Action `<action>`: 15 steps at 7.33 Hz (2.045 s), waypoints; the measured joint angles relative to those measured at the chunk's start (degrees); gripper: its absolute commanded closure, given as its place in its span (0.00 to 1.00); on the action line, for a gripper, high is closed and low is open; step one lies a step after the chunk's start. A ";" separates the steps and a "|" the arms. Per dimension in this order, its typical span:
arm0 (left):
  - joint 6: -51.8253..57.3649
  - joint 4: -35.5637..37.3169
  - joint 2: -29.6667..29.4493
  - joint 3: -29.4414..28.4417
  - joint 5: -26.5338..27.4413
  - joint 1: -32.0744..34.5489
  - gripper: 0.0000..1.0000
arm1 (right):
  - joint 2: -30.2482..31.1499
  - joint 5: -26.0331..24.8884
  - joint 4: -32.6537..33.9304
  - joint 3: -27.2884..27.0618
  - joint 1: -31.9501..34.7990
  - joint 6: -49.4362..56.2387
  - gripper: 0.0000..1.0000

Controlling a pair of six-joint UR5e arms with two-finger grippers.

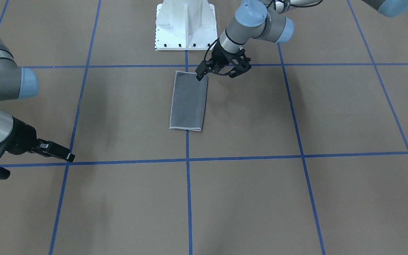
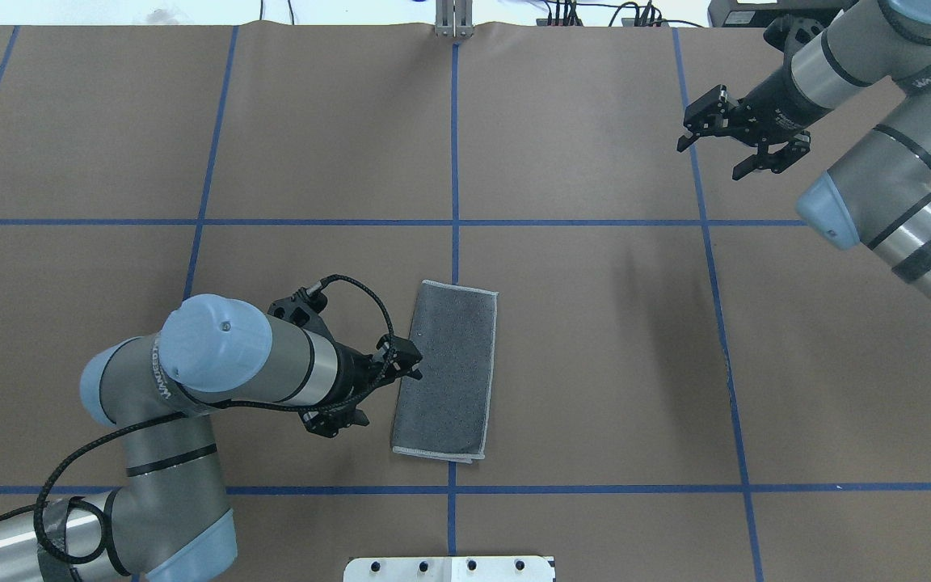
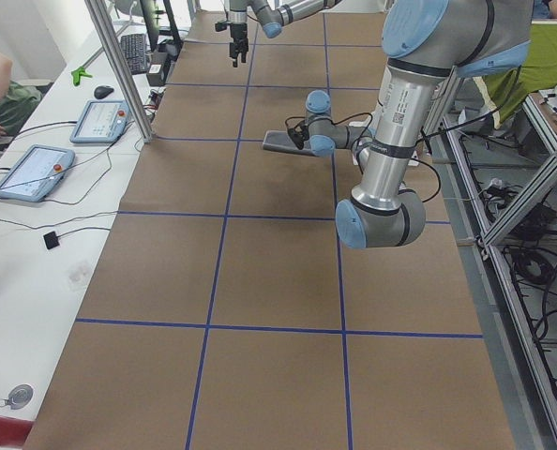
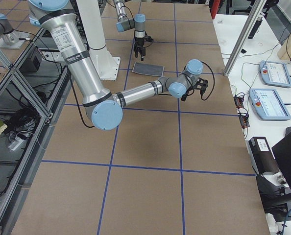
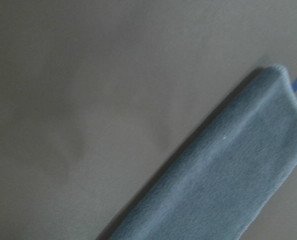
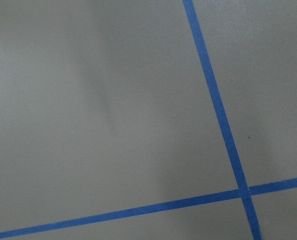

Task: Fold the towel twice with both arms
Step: 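Move the left gripper to the towel's near end while the right arm withdraws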

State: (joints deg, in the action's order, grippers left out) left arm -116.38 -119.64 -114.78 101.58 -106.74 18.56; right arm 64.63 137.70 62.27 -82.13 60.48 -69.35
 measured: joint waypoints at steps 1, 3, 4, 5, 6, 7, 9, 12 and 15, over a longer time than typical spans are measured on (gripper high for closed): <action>0.01 0.01 -0.06 -0.31 0.57 -0.85 0.07 | 0.09 0.01 -0.08 -0.01 -0.01 0.00 0.00; 0.12 0.00 -0.28 -1.19 0.97 -1.51 0.17 | 0.14 0.04 -0.12 -0.01 -0.01 0.01 0.00; 0.16 -0.04 -0.41 -1.79 1.14 -1.77 0.21 | 0.14 0.06 -0.13 -0.02 -0.02 0.01 0.00; 0.18 -0.08 -0.58 -2.44 1.78 -2.21 0.26 | 0.15 0.04 -0.13 -0.03 -0.01 0.01 0.00; 0.16 -0.17 -0.74 -2.78 2.77 -2.75 0.34 | 0.17 0.03 -0.13 -0.04 -0.01 0.01 0.00; 0.10 -0.22 -0.86 -2.89 3.30 -2.89 0.47 | 0.21 0.04 -0.13 -0.04 -0.02 0.01 0.00; -0.03 -0.24 -1.10 -2.99 3.60 -3.01 0.68 | 0.23 0.10 -0.13 0.00 -0.01 0.01 0.00; -0.08 -0.25 -1.33 -2.80 3.64 -3.32 0.80 | 0.31 0.11 -0.13 -0.03 -0.01 0.01 0.00; -0.08 -0.23 -1.33 -2.55 3.64 -3.45 1.00 | 0.48 0.06 -0.20 -0.04 -0.14 -0.05 0.00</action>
State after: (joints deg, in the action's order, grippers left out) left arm -116.45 -119.87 -116.11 99.04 -103.10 15.11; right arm 65.10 137.76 62.06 -82.17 60.34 -69.40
